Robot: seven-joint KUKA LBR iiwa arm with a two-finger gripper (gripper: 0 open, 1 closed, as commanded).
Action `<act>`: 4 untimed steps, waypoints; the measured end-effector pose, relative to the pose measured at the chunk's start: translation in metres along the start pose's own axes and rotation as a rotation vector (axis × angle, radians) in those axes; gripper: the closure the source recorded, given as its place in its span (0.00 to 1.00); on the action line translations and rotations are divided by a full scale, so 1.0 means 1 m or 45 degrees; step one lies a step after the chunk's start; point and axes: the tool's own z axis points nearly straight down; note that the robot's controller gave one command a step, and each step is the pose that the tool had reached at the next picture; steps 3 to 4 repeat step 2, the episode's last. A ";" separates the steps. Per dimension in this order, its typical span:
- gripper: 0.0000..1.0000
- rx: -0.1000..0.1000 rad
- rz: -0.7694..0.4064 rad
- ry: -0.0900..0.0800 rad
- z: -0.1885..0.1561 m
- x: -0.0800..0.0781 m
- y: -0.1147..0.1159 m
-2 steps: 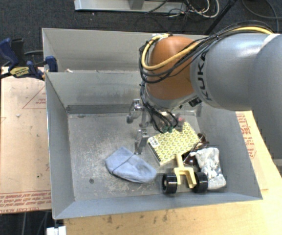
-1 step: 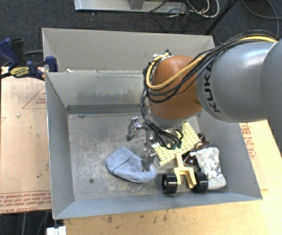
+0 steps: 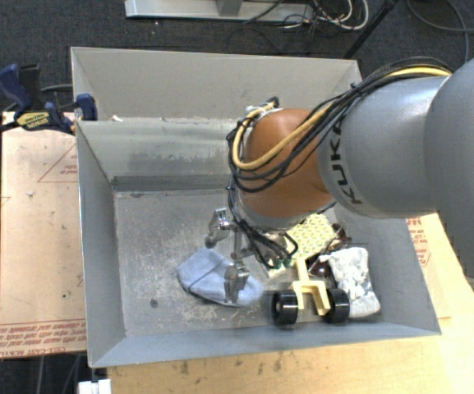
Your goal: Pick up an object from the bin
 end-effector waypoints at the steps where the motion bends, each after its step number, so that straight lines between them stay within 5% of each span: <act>1: 0.00 -0.001 0.006 -0.016 0.055 -0.001 0.000; 2: 1.00 -0.005 0.052 -0.023 0.055 0.012 -0.011; 4: 1.00 -0.005 0.052 -0.023 0.055 0.012 -0.011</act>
Offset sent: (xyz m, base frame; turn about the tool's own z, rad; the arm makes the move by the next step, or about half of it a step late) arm -0.0145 -0.0171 -0.0607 0.0420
